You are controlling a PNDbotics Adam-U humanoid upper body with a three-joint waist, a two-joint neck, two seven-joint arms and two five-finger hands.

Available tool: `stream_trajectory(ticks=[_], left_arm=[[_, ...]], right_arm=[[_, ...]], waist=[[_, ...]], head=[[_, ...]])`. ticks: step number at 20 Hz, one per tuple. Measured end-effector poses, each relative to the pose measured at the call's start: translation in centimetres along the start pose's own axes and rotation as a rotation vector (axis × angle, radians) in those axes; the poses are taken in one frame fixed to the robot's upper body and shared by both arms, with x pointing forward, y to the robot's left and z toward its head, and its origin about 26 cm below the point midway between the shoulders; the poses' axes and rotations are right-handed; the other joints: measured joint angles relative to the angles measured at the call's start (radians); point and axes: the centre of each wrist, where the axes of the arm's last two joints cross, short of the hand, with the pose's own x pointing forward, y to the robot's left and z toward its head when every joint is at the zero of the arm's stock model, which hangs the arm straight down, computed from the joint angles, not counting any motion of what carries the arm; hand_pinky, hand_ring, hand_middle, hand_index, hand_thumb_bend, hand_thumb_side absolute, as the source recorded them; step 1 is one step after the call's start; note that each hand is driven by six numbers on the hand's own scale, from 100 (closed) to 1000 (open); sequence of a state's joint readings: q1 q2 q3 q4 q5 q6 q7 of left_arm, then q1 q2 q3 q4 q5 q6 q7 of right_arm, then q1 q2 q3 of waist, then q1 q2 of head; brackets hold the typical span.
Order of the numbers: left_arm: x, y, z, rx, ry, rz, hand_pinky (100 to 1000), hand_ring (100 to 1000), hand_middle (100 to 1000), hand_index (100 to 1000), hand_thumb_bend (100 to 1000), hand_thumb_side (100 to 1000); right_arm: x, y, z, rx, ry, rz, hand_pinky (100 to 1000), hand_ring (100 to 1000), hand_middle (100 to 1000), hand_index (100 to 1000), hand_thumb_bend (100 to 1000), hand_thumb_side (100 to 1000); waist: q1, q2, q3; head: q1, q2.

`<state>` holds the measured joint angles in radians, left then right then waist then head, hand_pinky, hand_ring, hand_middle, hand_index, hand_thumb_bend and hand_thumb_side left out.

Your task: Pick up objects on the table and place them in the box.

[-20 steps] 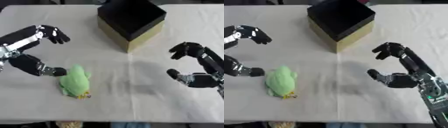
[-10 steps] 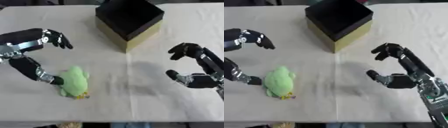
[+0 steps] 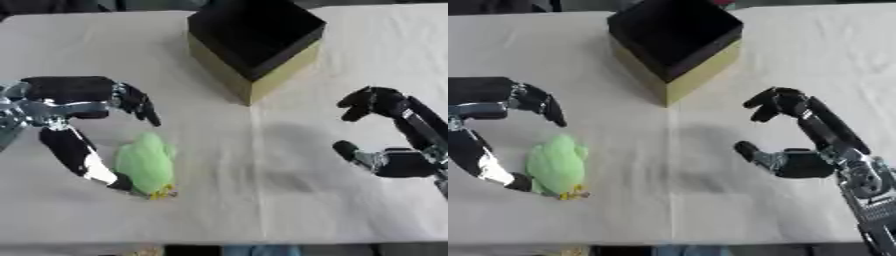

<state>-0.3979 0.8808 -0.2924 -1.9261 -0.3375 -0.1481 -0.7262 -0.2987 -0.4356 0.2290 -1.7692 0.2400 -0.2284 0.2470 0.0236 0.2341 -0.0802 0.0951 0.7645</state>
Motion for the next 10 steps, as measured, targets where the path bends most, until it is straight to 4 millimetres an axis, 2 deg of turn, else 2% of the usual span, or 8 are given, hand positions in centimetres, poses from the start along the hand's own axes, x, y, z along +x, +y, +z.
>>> stream_trajectory(ticks=[10], left_arm=[[-0.8, -0.8, -1.7, -0.047, -0.006, -0.052, 744, 740, 721, 814, 598, 479]], right_arm=[[0.0, 0.1, 0.0, 0.007, -0.002, -0.002, 630, 632, 691, 763, 440, 447]], waist=[[-0.001, 0.0, -0.002]], head=[[0.006, 0.0]])
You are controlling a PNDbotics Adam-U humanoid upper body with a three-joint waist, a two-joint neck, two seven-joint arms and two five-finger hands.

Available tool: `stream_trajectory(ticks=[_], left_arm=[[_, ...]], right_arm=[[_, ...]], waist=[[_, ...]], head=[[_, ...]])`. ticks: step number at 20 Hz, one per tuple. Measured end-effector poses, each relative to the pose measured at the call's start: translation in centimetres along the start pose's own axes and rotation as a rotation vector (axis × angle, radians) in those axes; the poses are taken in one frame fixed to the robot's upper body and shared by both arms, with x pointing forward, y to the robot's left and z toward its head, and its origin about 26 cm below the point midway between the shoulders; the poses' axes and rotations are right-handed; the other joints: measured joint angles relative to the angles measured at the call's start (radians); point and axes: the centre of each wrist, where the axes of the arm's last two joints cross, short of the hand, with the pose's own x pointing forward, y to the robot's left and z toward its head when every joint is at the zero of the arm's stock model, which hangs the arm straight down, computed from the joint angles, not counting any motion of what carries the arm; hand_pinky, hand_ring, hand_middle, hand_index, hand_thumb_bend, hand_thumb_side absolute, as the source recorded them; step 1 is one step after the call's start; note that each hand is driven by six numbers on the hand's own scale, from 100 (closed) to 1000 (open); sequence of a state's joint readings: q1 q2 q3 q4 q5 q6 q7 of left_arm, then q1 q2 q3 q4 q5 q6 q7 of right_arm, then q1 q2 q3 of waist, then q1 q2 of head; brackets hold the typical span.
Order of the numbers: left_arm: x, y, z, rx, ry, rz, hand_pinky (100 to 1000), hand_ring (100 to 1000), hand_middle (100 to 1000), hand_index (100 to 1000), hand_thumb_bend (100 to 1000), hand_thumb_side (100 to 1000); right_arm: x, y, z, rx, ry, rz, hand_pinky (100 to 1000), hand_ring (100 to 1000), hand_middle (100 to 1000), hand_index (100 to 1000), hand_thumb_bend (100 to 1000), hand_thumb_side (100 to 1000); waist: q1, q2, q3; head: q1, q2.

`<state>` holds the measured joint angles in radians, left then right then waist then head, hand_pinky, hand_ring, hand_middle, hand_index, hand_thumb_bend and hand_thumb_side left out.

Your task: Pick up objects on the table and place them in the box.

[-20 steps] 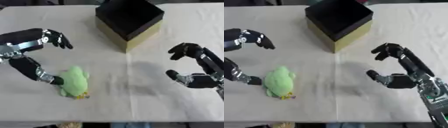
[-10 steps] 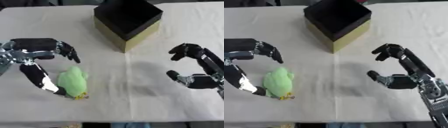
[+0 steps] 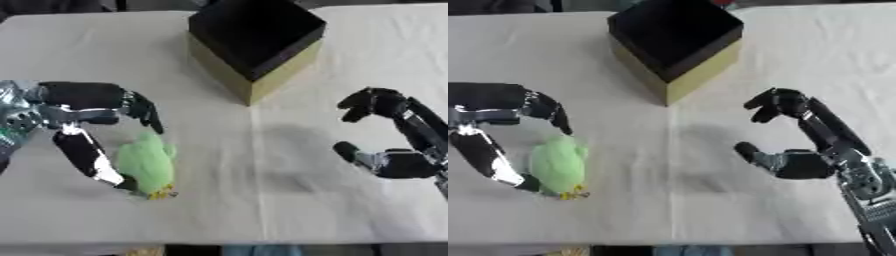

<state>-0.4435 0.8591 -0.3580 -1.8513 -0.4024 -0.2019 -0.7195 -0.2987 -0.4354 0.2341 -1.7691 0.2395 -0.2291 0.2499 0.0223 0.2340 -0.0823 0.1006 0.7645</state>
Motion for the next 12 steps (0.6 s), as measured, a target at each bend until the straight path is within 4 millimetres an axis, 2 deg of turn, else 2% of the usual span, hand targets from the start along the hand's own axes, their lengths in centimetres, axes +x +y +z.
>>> stream_trajectory(ticks=[9, 12], left_arm=[[-0.8, -0.9, -1.3, -0.042, 0.018, -0.036, 745, 735, 721, 815, 612, 467], [-1.0, -1.2, -1.8, -0.076, 0.018, -0.044, 735, 703, 696, 813, 637, 451]], right_arm=[[0.0, 0.1, -0.1, -0.001, -0.002, -0.004, 629, 631, 691, 763, 439, 449], [0.0, 0.1, -0.1, -0.002, -0.003, -0.007, 629, 631, 691, 763, 435, 456]], waist=[[-0.001, 0.0, -0.002], [-0.002, 0.0, -0.004]], head=[[0.003, 0.0], [0.003, 0.0]])
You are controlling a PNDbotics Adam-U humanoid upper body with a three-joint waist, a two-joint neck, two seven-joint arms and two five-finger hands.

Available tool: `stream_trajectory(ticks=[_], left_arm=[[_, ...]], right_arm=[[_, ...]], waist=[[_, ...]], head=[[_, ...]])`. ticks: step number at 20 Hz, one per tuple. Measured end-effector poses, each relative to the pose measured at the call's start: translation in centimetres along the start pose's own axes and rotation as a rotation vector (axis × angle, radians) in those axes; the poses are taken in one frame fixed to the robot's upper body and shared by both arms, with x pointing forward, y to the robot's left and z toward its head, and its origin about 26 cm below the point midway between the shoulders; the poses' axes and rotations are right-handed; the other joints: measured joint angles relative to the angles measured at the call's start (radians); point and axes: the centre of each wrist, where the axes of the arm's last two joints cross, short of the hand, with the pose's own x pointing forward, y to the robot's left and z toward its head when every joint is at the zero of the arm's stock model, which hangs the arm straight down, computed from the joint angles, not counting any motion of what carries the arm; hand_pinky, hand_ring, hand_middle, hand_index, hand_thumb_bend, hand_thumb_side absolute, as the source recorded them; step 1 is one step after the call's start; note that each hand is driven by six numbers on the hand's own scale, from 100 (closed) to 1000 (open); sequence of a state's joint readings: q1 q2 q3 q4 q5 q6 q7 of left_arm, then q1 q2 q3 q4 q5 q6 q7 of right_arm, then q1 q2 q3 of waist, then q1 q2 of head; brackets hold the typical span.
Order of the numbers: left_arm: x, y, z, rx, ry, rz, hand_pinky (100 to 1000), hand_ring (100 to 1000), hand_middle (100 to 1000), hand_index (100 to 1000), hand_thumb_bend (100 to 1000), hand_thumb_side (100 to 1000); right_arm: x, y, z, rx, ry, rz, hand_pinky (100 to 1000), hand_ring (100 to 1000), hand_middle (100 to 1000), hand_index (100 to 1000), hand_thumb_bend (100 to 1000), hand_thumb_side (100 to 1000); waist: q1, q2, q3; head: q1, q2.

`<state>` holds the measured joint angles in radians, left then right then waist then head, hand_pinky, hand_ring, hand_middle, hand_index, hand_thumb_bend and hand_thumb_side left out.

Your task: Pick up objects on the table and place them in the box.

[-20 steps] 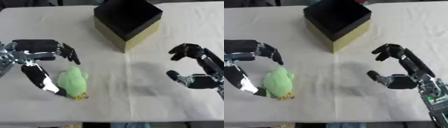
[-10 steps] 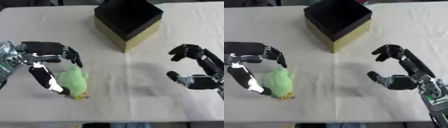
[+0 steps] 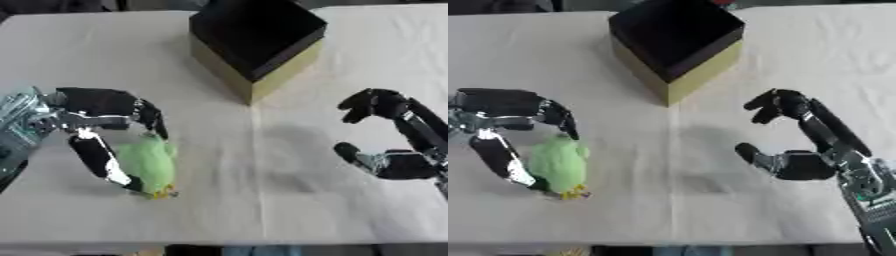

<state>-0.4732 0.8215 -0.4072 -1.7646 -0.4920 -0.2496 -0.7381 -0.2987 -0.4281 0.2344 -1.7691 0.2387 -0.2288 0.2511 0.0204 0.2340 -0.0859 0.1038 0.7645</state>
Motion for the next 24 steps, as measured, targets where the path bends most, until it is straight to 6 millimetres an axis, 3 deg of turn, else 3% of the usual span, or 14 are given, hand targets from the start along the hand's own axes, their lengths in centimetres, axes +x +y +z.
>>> stream_trajectory(ticks=[2, 5, 9, 14, 18, 24], left_arm=[[-0.1, -0.1, -0.3, -0.024, 0.001, -0.008, 720, 680, 677, 807, 617, 441], [-0.4, -0.2, -0.4, -0.056, 0.01, -0.022, 679, 630, 629, 783, 485, 407], [-0.4, -0.3, -0.5, -0.079, 0.015, -0.031, 630, 578, 570, 765, 375, 377], [-0.4, -0.4, -0.5, -0.067, 0.011, -0.031, 487, 436, 411, 647, 102, 366], [-0.1, 0.3, 0.0, -0.013, -0.002, -0.017, 426, 367, 334, 573, 100, 378], [0.9, 2.7, 1.9, 0.047, -0.015, -0.041, 430, 365, 331, 567, 106, 377]], right_arm=[[0.0, 0.0, 0.0, 0.0, 0.0, 0.0, 629, 631, 691, 763, 435, 457], [0.0, 0.0, 0.0, 0.0, 0.0, -0.002, 629, 631, 691, 763, 434, 459], [0.0, 0.0, 0.0, 0.0, -0.001, -0.003, 629, 631, 691, 763, 431, 465], [0.0, 0.0, 0.0, 0.0, -0.001, -0.003, 629, 630, 691, 763, 423, 471], [0.0, 0.0, 0.0, -0.001, 0.0, -0.003, 629, 630, 691, 763, 412, 479], [0.0, 0.0, 0.0, -0.002, 0.001, -0.004, 629, 630, 691, 763, 404, 492]], waist=[[0.0, 0.0, -0.001], [0.0, 0.0, -0.001], [0.001, 0.0, 0.0], [0.001, 0.0, 0.001], [0.002, 0.0, 0.001], [0.005, 0.0, 0.001]], head=[[0.0, 0.0], [0.001, 0.0], [0.002, 0.0], [0.002, 0.0], [0.001, 0.0], [-0.001, 0.0]])
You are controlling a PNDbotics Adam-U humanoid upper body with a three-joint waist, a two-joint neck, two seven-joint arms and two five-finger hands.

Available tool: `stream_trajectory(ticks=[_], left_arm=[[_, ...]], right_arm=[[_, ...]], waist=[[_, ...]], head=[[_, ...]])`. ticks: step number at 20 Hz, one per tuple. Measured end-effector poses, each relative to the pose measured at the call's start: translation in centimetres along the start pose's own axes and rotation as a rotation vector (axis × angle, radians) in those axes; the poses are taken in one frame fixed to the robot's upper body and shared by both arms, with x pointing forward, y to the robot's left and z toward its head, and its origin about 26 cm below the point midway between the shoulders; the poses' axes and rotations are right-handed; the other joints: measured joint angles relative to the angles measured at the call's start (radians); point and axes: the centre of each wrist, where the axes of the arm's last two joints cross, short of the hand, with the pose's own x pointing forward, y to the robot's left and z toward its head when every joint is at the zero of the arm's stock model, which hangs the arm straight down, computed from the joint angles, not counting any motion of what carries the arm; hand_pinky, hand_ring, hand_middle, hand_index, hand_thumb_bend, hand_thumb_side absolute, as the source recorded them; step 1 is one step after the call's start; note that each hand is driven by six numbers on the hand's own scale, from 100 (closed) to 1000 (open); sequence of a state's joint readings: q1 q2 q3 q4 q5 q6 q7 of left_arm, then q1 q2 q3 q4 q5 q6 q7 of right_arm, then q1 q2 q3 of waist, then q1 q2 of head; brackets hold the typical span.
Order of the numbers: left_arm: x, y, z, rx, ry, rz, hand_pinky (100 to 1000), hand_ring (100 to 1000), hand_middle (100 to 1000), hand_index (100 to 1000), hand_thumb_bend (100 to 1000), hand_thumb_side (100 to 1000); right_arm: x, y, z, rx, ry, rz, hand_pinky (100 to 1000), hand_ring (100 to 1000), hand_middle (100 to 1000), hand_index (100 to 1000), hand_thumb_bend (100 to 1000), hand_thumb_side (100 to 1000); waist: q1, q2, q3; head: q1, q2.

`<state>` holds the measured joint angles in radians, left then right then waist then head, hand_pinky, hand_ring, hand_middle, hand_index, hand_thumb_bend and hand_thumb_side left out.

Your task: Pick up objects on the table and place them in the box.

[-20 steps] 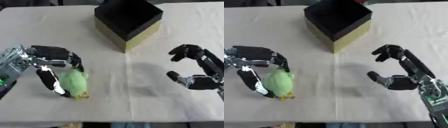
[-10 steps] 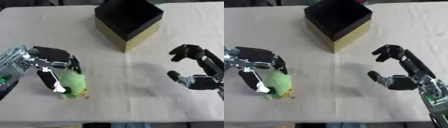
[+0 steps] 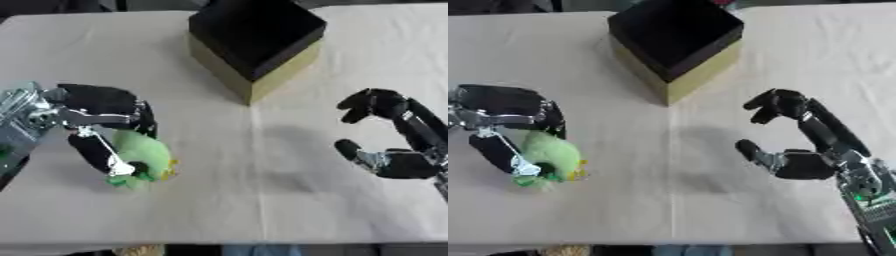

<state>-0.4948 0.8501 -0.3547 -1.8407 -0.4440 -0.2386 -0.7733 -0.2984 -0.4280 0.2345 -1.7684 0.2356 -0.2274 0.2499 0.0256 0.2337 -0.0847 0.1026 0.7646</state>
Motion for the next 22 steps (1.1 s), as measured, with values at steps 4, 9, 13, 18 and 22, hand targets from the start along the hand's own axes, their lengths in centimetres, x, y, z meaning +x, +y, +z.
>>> stream_trajectory(ticks=[4, 9, 13, 18, 22], left_arm=[[0.5, 3.0, 1.5, 0.066, 0.015, -0.049, 434, 363, 329, 563, 117, 375], [0.2, 6.8, 2.4, 0.146, 0.055, -0.093, 437, 360, 325, 558, 127, 378], [-1.3, 10.4, 1.7, 0.221, 0.093, -0.109, 435, 357, 322, 554, 130, 380], [-4.0, 12.7, -1.4, 0.285, 0.149, -0.102, 436, 353, 317, 549, 142, 389], [-6.4, 12.6, -3.9, 0.323, 0.213, -0.073, 435, 351, 315, 548, 147, 390]], right_arm=[[-0.1, 0.0, 0.1, 0.0, 0.004, -0.002, 629, 630, 691, 763, 401, 494], [-0.2, 0.2, 0.3, 0.002, 0.013, -0.007, 629, 630, 691, 763, 398, 499], [-0.2, 0.4, 0.2, 0.012, 0.01, -0.01, 629, 630, 691, 762, 395, 500], [-0.1, 0.6, 0.1, 0.025, 0.003, -0.019, 629, 629, 691, 762, 393, 502], [-0.1, 0.7, 0.1, 0.034, 0.0, -0.023, 628, 629, 691, 762, 391, 503]], waist=[[0.004, -0.002, -0.001], [0.006, -0.006, -0.008], [0.01, -0.009, -0.02], [0.01, -0.011, -0.043], [0.015, -0.011, -0.058]], head=[[-0.001, 0.0], [-0.002, 0.0], [-0.003, 0.0], [-0.001, -0.01], [-0.001, -0.02]])
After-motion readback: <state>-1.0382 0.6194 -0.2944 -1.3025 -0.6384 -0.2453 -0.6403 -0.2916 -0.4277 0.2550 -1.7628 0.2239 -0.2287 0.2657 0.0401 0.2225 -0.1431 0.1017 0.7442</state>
